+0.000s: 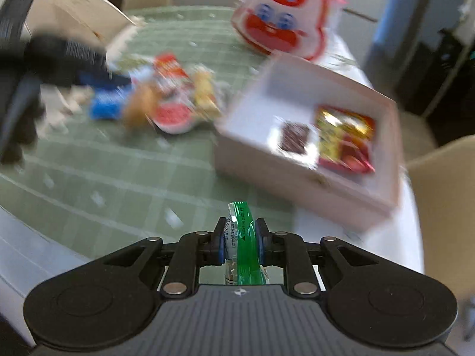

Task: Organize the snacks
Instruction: 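Grasp the green-wrapped snack packet with the right tool, then grasp the clear-wrapped bread cake with the left tool while the right tool holds the green packet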

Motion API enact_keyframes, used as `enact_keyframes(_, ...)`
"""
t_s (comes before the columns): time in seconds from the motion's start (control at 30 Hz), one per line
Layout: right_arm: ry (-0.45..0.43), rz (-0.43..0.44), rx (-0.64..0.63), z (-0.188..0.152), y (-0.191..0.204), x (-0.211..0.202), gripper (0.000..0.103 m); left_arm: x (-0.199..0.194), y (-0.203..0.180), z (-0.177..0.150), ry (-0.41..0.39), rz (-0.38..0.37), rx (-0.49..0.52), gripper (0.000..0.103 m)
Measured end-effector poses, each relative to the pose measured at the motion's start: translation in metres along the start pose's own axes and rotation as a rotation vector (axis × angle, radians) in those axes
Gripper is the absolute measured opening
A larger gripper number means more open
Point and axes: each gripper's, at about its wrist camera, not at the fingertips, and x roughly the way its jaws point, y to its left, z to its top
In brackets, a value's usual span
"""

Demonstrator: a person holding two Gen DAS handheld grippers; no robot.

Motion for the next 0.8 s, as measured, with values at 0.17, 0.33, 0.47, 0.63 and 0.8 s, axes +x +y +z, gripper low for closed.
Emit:
enact_keyframes(0.17,-0.021,-0.007,0.08,-0.033,-0.004,-0.003,0.038,0.014,-0.038,-0.014,-0.005,0.125,0.224,0.028)
enact_keyframes(0.33,-0.037,0.016,0.185,-0.05,-0.004,-0.004,0.045,0.021,-0.047,-0.019,0.015,0.095,0.315,0.042)
enact_keyframes(0.47,-0.054,0.019,0.183,-0.054,0.002,-0.002,0.049,0.016,-0.042,-0.018,0.02,0.017,0.276,0.048)
enact_keyframes(0.63,-0.08,0.019,0.168,-0.056,0.0,-0.006,0.051,0.024,-0.027,-0.01,0.024,0.118,0.146,0.053)
enact_keyframes(0.8,-0.075,0.036,0.201,-0.062,-0.011,-0.007,0.052,0.034,-0.011,-0.001,0.053,0.046,0.013,0.061)
